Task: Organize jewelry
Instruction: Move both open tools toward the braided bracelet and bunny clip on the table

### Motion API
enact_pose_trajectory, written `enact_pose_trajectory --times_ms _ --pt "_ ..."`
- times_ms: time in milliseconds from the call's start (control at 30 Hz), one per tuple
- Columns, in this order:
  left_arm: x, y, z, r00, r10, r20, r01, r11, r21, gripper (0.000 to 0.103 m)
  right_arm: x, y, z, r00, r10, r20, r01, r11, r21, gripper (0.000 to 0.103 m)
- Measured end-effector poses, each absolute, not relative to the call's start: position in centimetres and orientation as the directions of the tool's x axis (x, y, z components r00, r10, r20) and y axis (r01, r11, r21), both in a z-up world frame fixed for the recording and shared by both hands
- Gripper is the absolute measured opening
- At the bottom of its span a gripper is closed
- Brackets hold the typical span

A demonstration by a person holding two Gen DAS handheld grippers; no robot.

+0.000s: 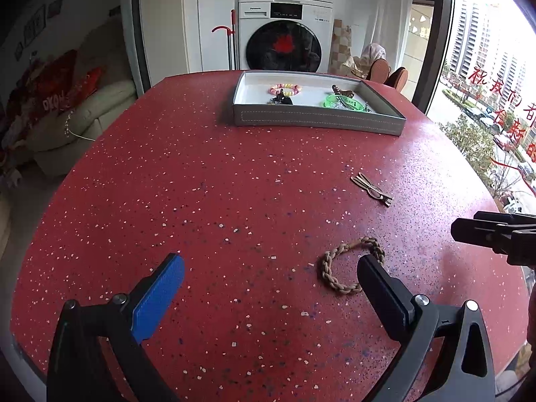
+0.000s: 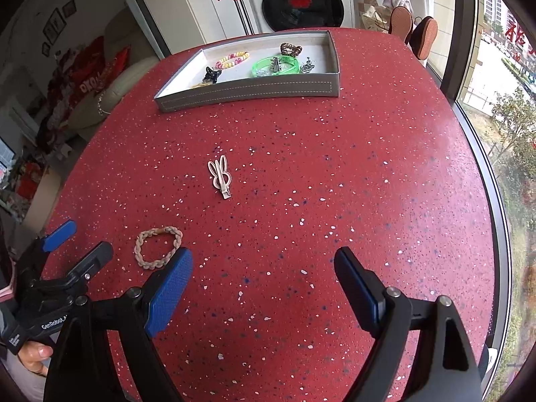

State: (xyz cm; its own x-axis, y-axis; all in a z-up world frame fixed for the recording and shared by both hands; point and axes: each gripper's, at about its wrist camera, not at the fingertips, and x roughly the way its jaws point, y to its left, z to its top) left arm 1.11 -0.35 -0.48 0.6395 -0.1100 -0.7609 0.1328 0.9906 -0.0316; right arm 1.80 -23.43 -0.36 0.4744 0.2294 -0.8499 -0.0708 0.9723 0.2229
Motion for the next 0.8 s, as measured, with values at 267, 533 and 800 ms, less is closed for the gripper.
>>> enact_pose_trajectory --times_ms 267,533,800 --pt "1.3 -1.3 -1.4 0.607 -0.113 -0.787 0.162 0.987 -0.017 0.103 4.4 -22.4 -0.7 0.459 0.243 -0.855 -0.106 0.97 0.219 0.089" --pt "1.8 -3.2 -2.3 0.581 -0.114 -0.806 0.207 0.978 0.011 0.103 7.3 -20.6 -1.6 0.433 0.26 -0.863 -0.191 0.962 0.194 0.083" --pt "2.3 -4.4 -2.8 0.567 -0.135 -0.812 0.262 0.965 0.023 0.103 8.9 -18.7 -2.6 0.4 0.251 -0.881 -0.252 0.955 0.157 0.072"
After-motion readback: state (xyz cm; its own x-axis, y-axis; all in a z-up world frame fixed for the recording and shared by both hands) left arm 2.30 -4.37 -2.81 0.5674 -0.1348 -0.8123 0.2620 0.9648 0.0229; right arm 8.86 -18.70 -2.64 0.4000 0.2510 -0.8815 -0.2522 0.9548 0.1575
